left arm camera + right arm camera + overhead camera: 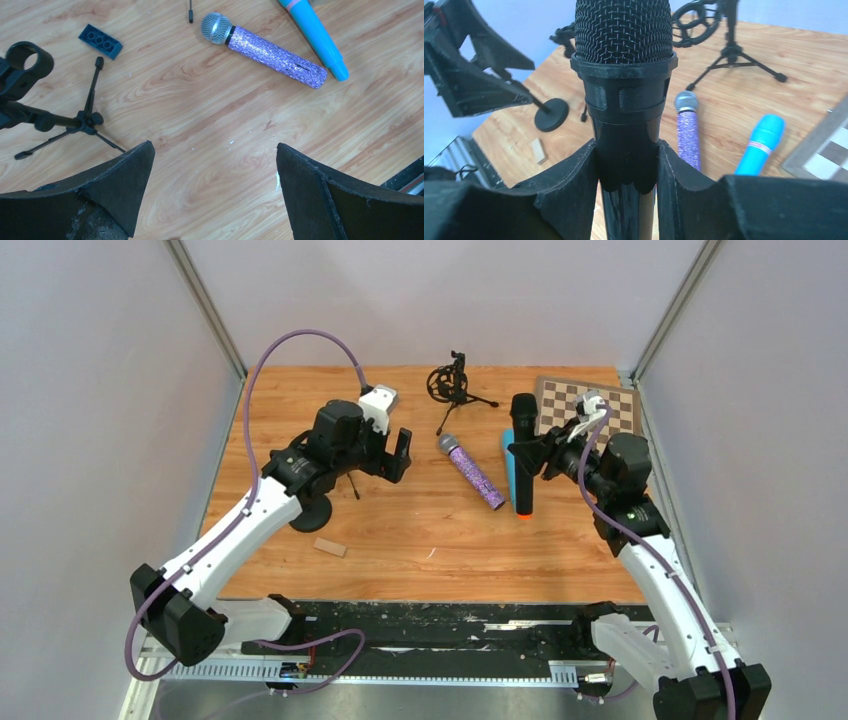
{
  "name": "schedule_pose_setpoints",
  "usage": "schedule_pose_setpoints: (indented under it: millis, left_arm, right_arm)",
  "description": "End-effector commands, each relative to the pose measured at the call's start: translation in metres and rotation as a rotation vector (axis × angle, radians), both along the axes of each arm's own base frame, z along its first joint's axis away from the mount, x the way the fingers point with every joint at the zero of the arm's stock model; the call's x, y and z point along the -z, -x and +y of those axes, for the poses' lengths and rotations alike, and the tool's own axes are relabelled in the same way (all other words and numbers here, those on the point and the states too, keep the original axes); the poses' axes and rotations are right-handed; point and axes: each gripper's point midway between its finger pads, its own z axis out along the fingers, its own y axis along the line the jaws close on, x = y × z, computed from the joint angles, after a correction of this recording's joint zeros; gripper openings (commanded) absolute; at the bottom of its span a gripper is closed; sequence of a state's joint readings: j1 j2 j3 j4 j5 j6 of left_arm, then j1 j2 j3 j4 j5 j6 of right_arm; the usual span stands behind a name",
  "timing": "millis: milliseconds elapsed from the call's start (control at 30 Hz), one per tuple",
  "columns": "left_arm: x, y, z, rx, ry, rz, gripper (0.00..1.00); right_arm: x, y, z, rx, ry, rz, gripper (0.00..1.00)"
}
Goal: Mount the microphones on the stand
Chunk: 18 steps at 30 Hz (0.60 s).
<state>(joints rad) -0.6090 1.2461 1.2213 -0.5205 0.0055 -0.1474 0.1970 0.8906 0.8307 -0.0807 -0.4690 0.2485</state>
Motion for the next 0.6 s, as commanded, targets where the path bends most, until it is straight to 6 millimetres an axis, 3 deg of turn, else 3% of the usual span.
schedule_pose_setpoints:
  millis: [0, 300, 567]
  left_arm:
    - [-0.029, -0.004, 0.011, -0.045, 0.013, -0.121, 1.0]
    - [-0.054, -0.006, 0.041, -0.138, -0.043, -0.241, 1.0]
    - [-0.074, 0.005, 0.08, -0.229, -0.102, -0.295, 1.0]
  right_arm:
    - [-0.027, 0.015, 0.026, -0.199, -0.025, -0.129, 0.0]
    - [-0.008, 0.019, 0.031, -0.233, -0.052, -0.055, 0.0]
    - [0.004, 0.02, 0.03, -0.227, -0.042, -0.037, 0.0]
